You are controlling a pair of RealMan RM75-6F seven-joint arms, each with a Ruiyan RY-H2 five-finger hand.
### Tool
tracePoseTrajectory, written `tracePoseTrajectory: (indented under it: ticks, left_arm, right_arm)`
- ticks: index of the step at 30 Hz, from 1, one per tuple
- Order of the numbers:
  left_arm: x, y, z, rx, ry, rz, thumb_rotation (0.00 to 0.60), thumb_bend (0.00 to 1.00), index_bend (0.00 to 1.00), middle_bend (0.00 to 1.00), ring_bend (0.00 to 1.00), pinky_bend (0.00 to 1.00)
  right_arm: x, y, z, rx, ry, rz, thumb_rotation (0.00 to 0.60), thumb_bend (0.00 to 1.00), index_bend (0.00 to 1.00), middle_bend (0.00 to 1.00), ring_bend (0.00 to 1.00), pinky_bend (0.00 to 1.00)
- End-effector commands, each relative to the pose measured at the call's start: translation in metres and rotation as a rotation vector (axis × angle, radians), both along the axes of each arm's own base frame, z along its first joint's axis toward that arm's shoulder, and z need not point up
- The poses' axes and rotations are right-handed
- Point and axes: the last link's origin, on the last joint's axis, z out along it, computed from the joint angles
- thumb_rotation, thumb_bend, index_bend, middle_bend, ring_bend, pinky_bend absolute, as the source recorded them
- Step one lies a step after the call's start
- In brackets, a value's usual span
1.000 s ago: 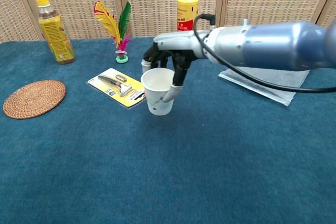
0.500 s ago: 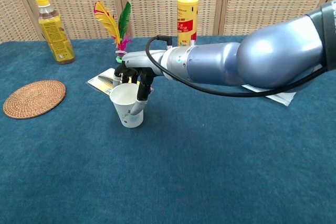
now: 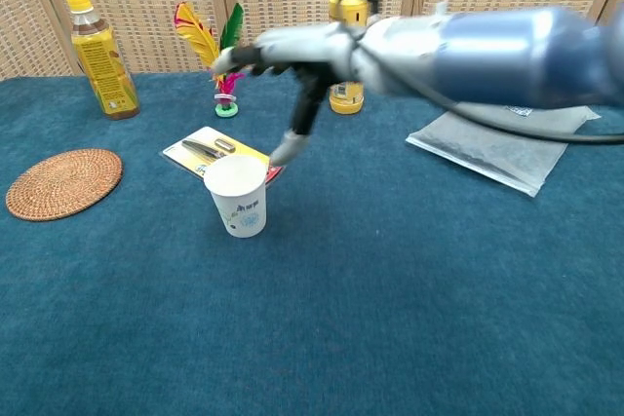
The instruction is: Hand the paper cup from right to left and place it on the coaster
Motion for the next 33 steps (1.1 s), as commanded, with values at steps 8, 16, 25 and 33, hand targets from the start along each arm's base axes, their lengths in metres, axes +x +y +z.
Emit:
tracePoseTrajectory:
  ticks: [8,16,25,33]
  left_arm:
    - [0.025,0.037,-0.009,-0.014,0.037,-0.161,0.600,0.00,0.00,0.00,0.00,0.00]
    - [0.068,0.084,-0.040,-0.135,0.144,-0.356,0.600,0.00,0.00,0.00,0.00,0.00]
    - [0.108,0.112,-0.097,-0.320,0.096,-0.533,0.600,0.00,0.00,0.00,0.00,0.00]
    - [0.154,0.136,-0.155,-0.429,0.084,-0.633,0.600,0.00,0.00,0.00,0.00,0.02]
  right_arm:
    - [-0.159,0.046,0.111,-0.380,0.161,0.042,0.600,0.00,0.04,0.00,0.00,0.00]
    - [-0.246,0.090,0.136,-0.506,0.176,-0.068,0.600,0.00,0.05,0.00,0.00,0.00]
    - [-0.272,0.124,0.133,-0.517,0.160,-0.250,0.600,0.00,0.05,0.00,0.00,0.00]
    - [-0.276,0.131,0.141,-0.537,0.180,-0.281,0.600,0.00,0.05,0.00,0.00,0.00]
